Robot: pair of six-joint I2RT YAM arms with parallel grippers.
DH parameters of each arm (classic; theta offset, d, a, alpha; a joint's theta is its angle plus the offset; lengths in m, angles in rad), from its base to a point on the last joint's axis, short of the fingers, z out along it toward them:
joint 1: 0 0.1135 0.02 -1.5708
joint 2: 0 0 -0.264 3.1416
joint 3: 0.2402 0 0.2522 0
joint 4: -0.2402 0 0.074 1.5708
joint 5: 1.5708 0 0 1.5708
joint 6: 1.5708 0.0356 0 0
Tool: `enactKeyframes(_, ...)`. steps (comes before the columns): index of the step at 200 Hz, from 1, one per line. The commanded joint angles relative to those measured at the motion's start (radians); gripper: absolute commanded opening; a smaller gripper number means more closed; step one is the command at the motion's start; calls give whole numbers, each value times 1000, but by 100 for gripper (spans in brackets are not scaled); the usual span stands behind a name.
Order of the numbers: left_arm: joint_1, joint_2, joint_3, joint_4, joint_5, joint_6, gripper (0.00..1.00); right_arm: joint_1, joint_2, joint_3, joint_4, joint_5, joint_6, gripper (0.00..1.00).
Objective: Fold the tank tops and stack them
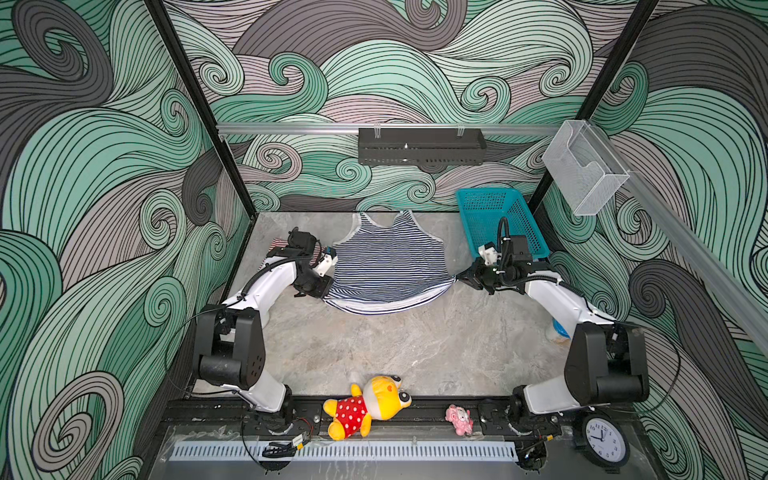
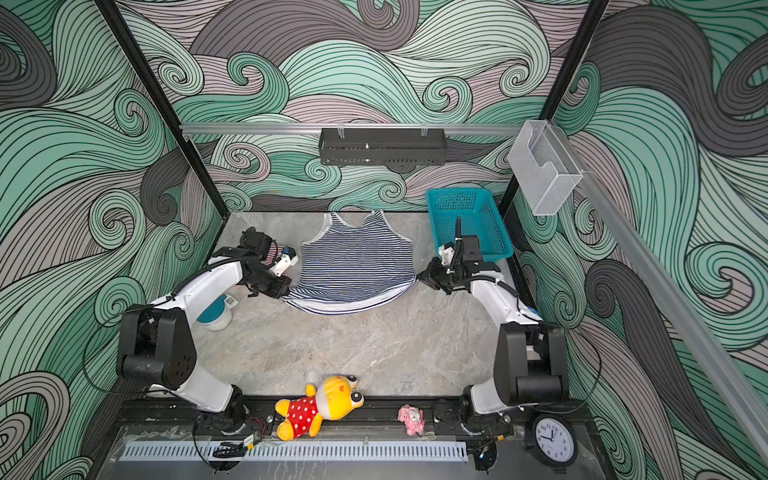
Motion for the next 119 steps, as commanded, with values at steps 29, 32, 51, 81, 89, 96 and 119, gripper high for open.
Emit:
enactKeyframes(29, 1, -74, 52, -109, 20, 10, 0, -9, -94, -39, -17, -48, -8, 0)
enactKeyframes(32, 1, -83, 75, -121, 16, 8, 0, -9, -105, -28, -25, -53, -9, 0)
enactKeyframes(51, 7, -149, 226, -136, -53, -31, 0, -9, -177, 90, -103, -55, -26, 0)
enactKeyframes(81, 15, -268, 411, -74, -110, -49, 0, -9, -256, 341, -254, -39, -51, 0)
enactKeyframes(89, 15, -262, 490, -111, -116, -43, 0, -9, -266, 410, -296, -36, -54, 0)
enactKeyframes(96, 15, -249, 562, -147, -133, -43, 0, -9, -272, 467, -332, -28, -58, 0)
enactKeyframes(119, 17, -242, 730, -190, -161, -25, 0, -9, -292, 615, -406, -17, -54, 0)
